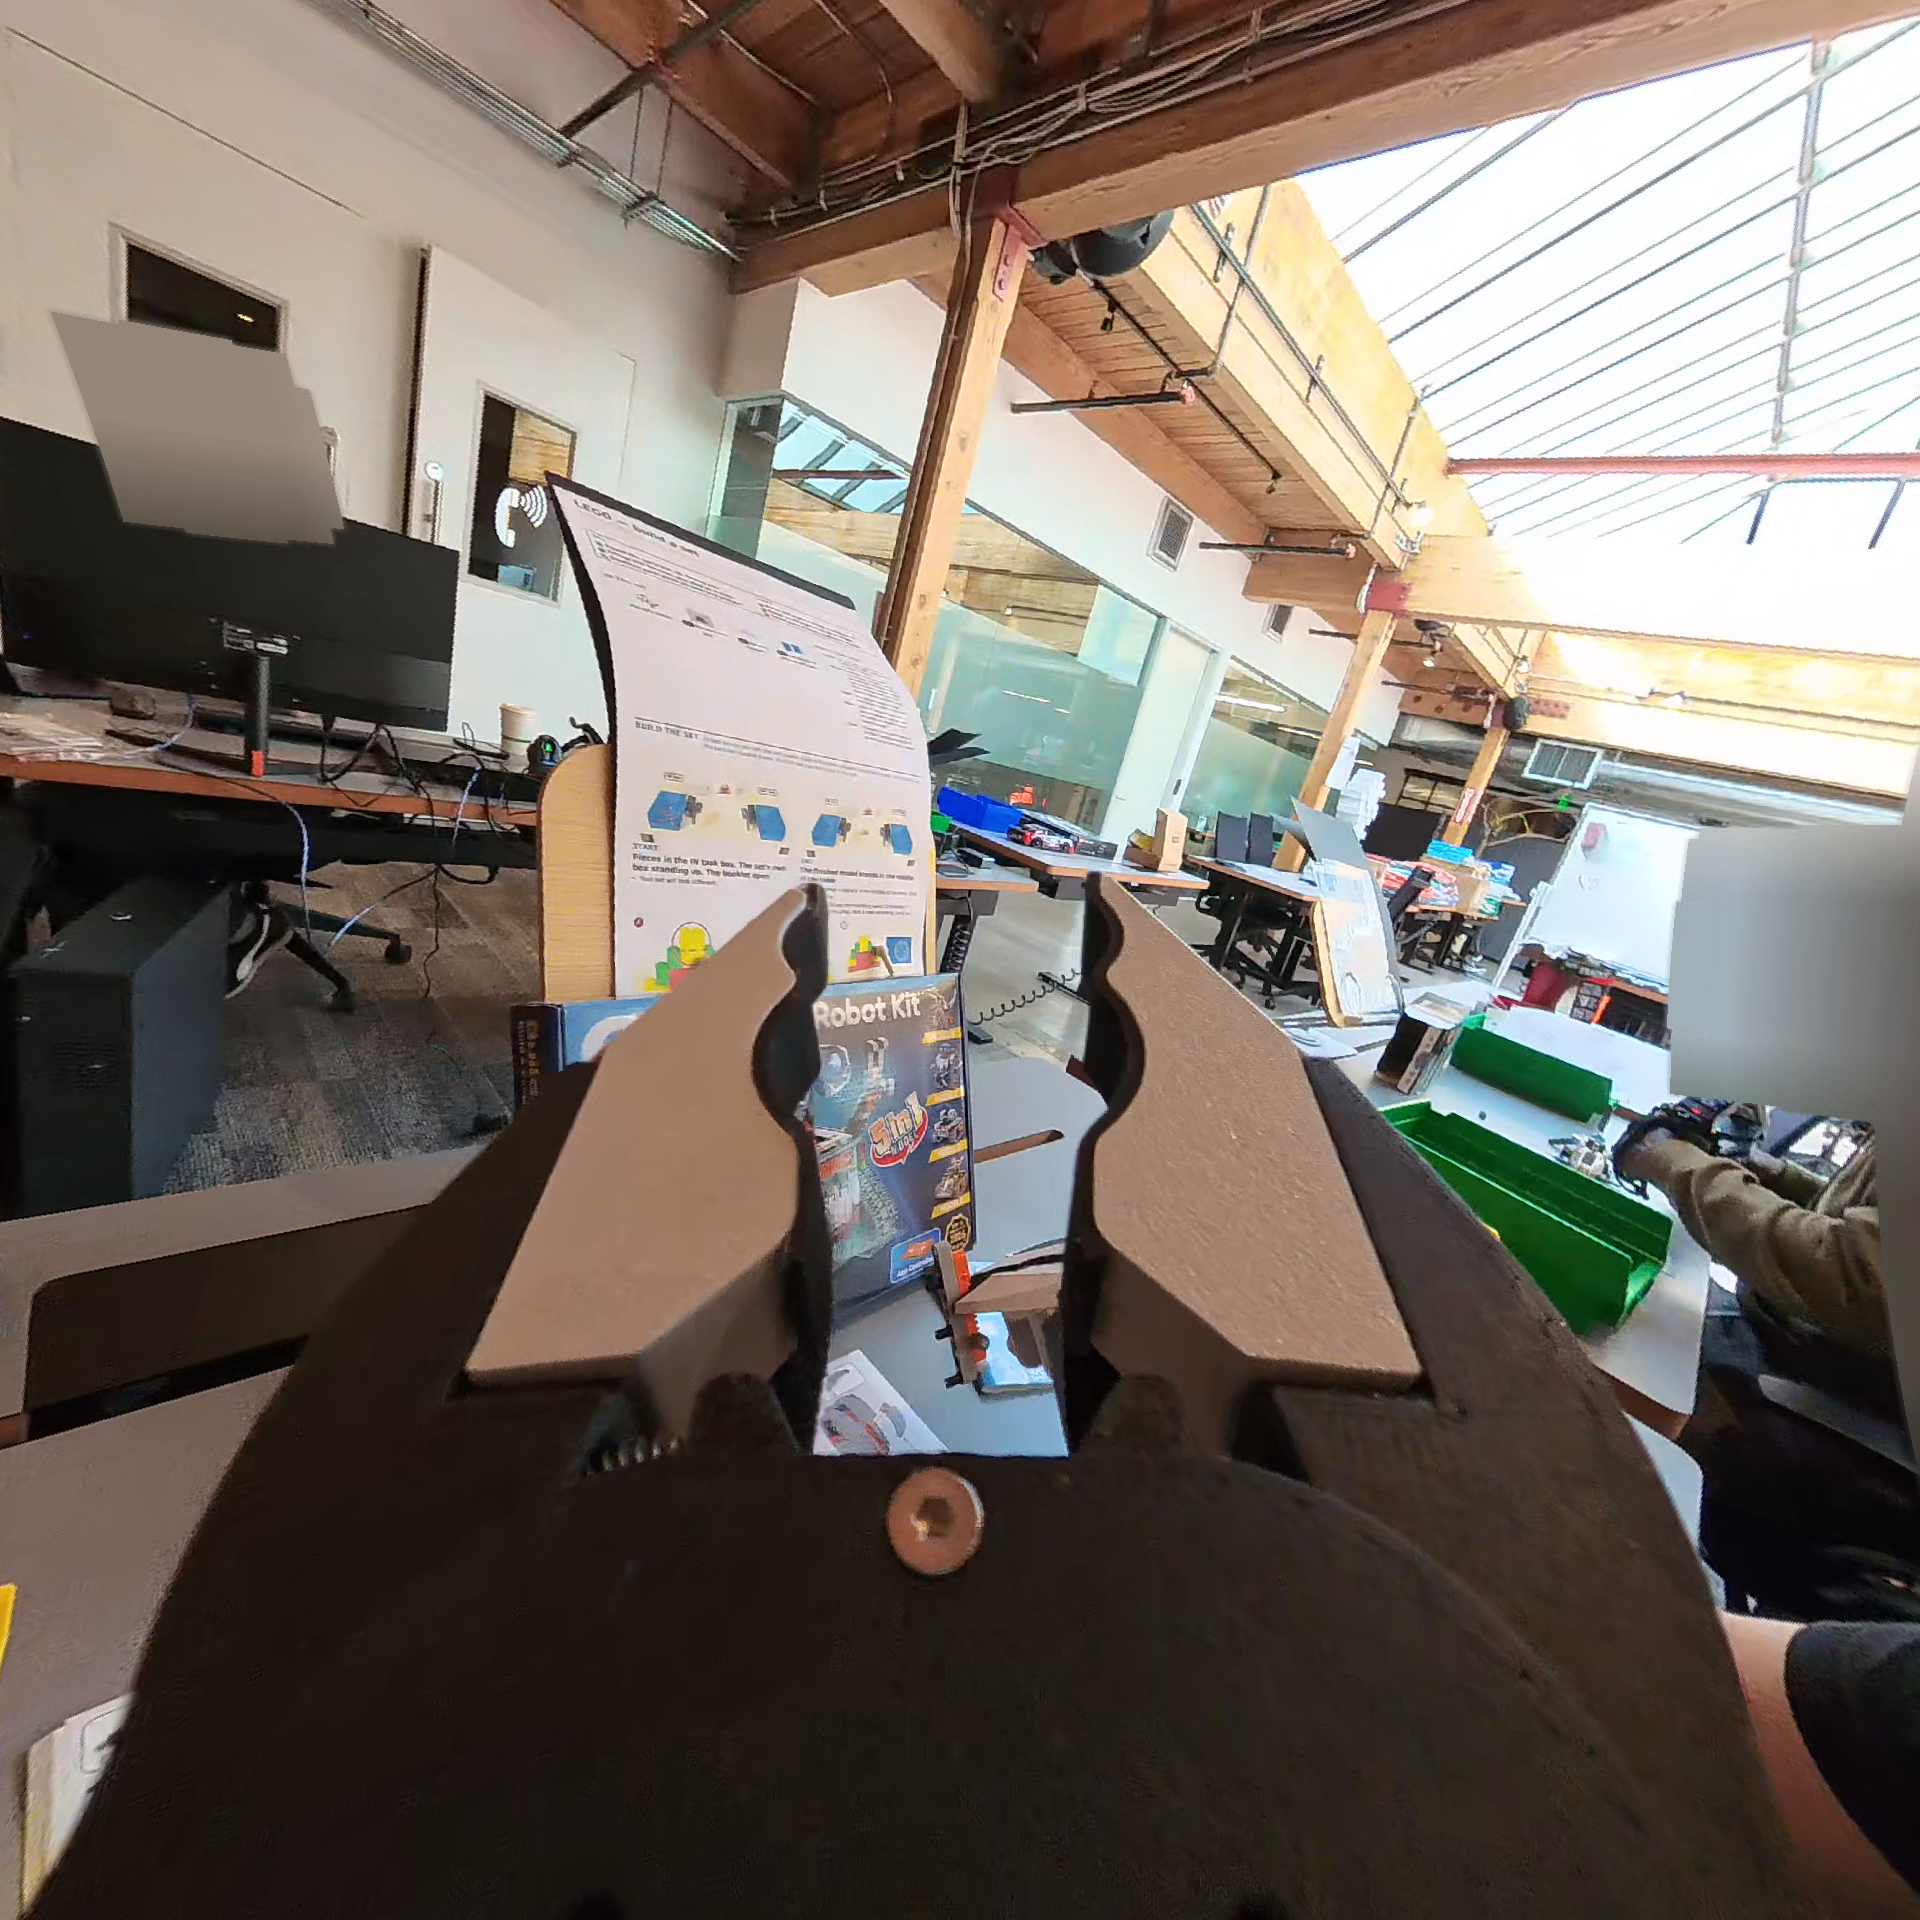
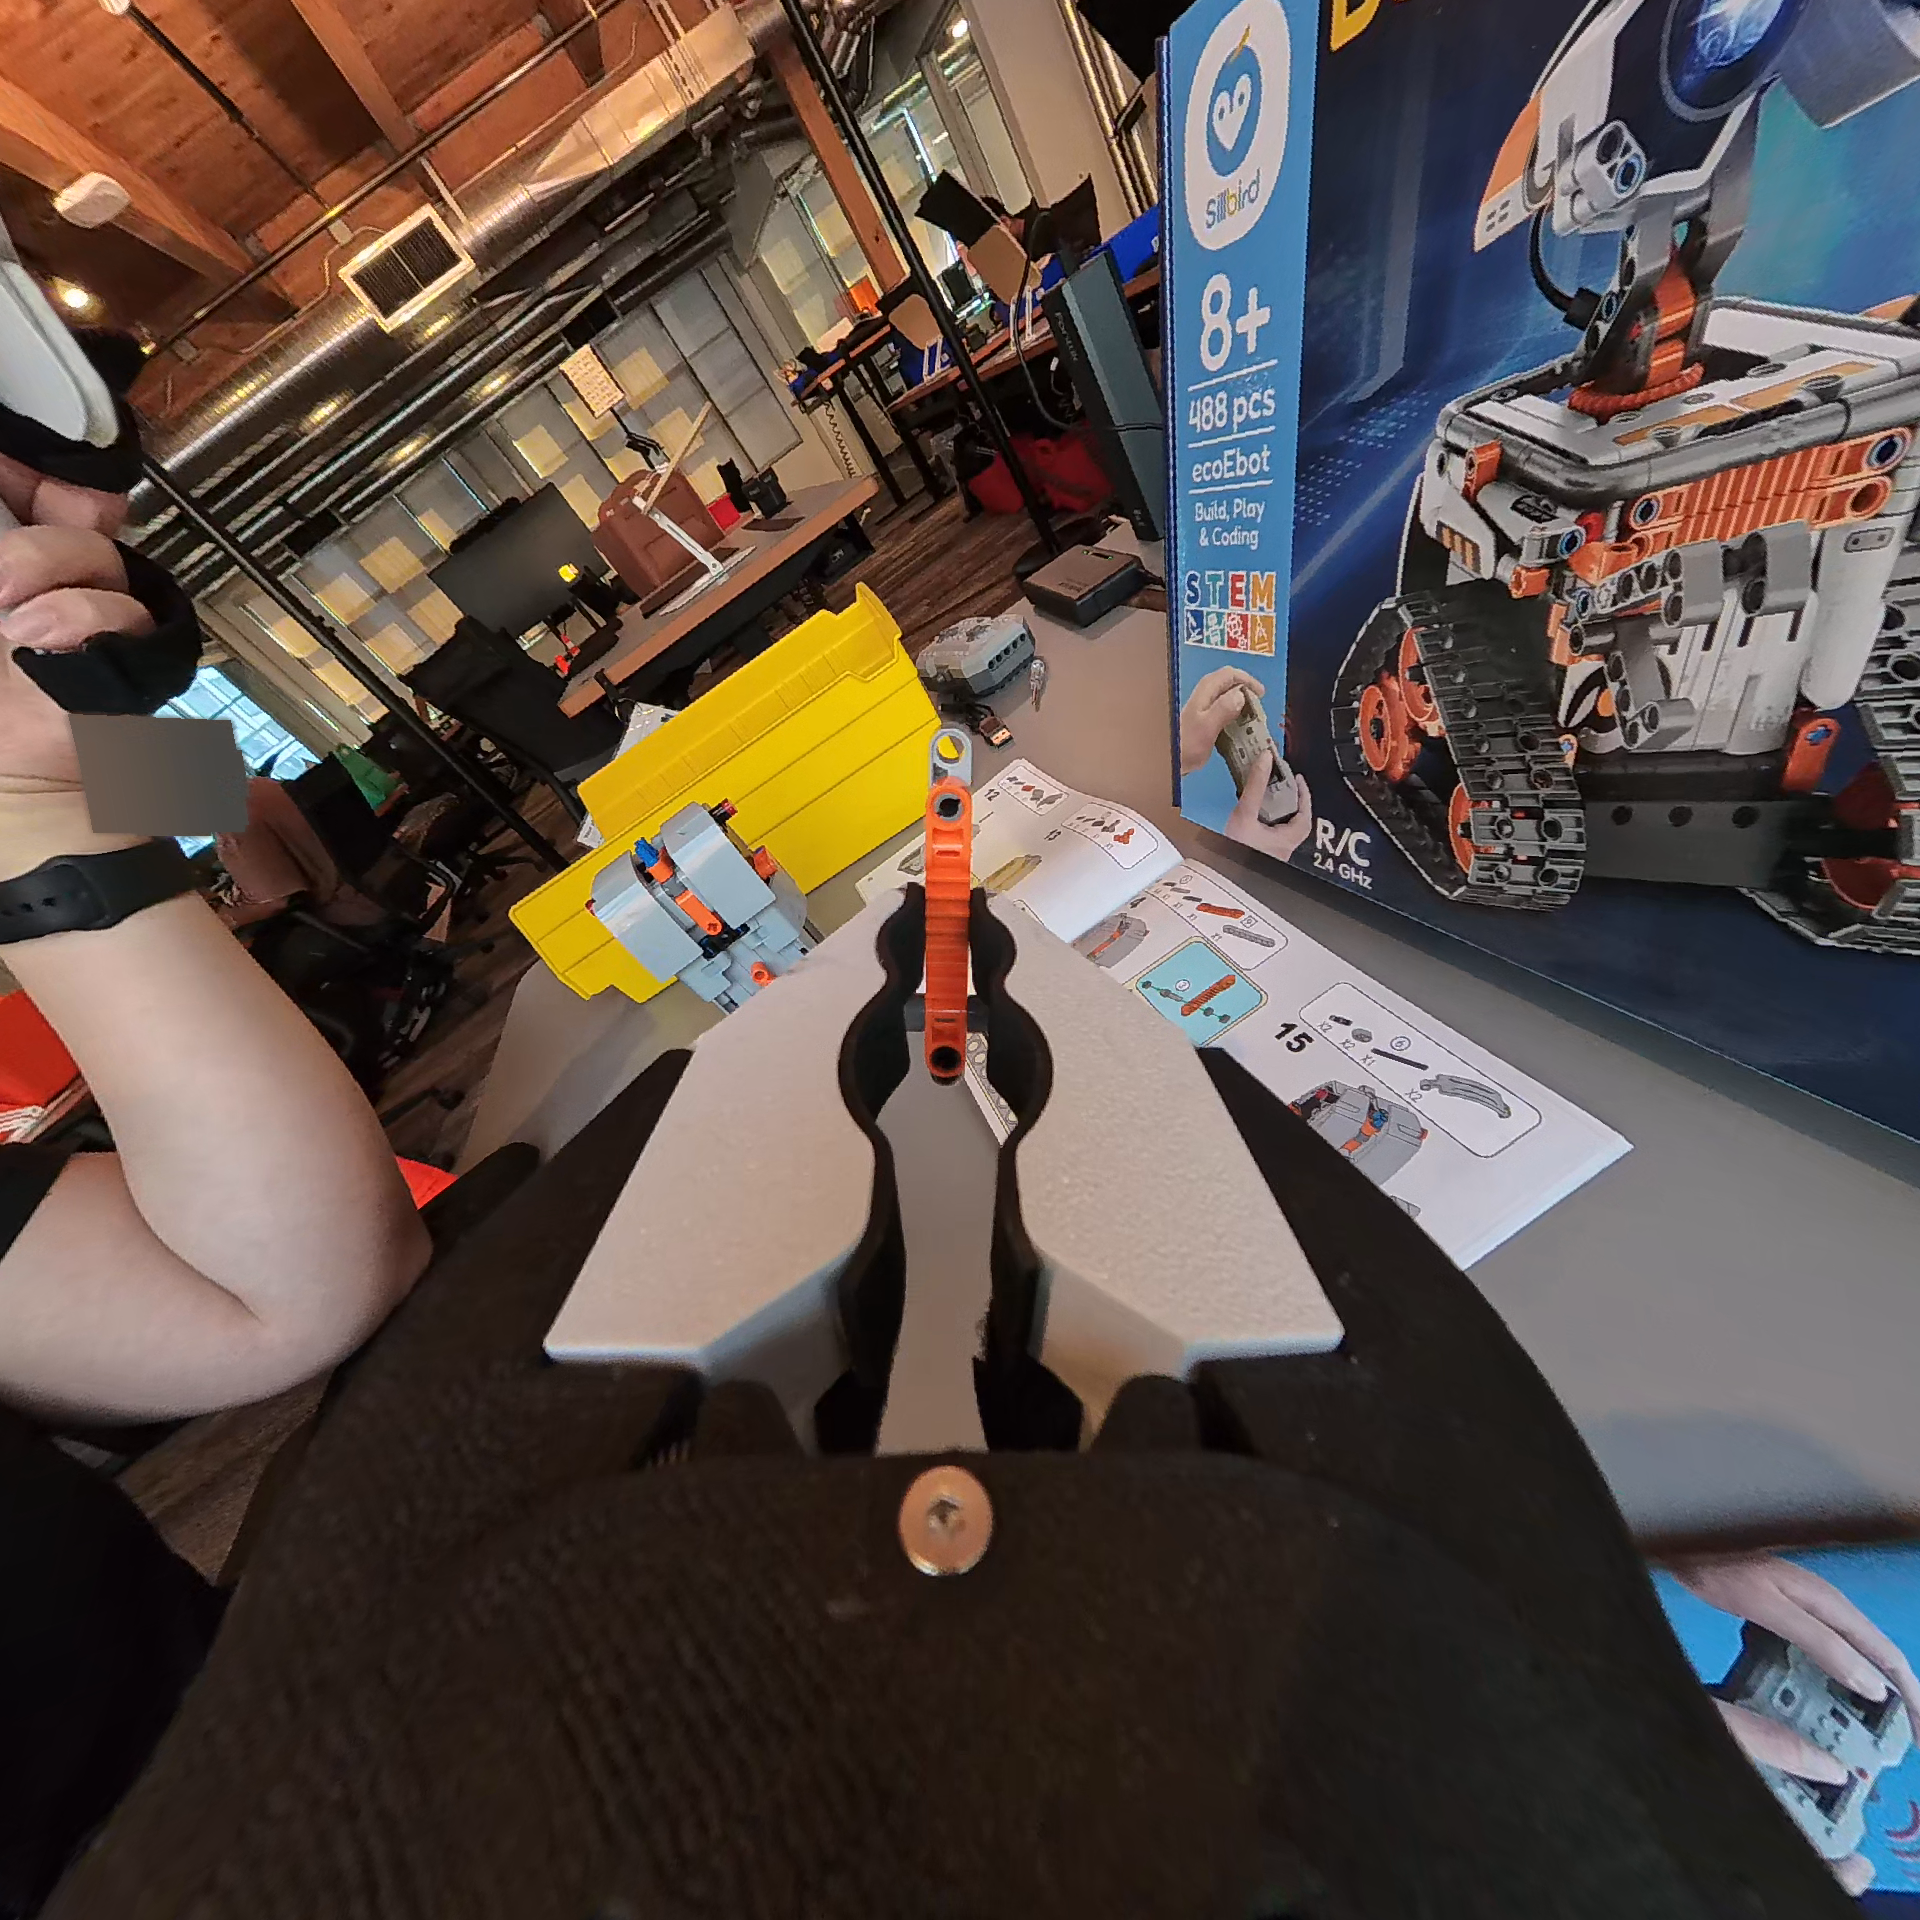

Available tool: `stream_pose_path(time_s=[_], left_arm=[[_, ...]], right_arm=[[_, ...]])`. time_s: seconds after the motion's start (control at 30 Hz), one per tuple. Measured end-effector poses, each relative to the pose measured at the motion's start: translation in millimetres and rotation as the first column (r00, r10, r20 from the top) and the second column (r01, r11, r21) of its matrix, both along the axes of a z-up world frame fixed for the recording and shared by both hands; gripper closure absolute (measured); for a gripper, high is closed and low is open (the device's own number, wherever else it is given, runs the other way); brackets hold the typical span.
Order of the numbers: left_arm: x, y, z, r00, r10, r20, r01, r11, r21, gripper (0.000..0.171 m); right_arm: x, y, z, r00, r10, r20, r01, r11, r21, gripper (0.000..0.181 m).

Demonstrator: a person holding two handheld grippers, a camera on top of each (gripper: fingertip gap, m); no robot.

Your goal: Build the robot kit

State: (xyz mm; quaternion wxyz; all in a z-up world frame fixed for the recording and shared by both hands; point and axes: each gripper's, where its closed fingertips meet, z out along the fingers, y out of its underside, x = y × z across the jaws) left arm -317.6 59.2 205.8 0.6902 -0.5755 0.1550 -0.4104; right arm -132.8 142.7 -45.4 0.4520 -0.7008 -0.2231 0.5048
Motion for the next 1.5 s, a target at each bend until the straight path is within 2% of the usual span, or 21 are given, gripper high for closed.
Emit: stream_pose_path(time_s=[0.53, 0.67, 1.5], left_arm=[[8, -5, 1, 1.0, -0.006, -0.024, 0.006, 1.0, 0.006, 0.116], [4, 0, -1, 0.999, 0.038, -0.039, -0.038, 0.999, 0.0, 0.106], [13, -2, -4, 0.998, -0.001, -0.056, 0.0, 1.0, -0.015, 0.106]], right_arm=[[-1, 1, -6, 0.999, -0.012, 0.053, 0.012, 1.0, 0.009, 0.176], [-1, 2, -7, 0.998, -0.014, 0.057, 0.013, 1.0, 0.009, 0.176], [-3, 2, -13, 0.995, -0.017, 0.102, 0.015, 1.0, 0.021, 0.176]])
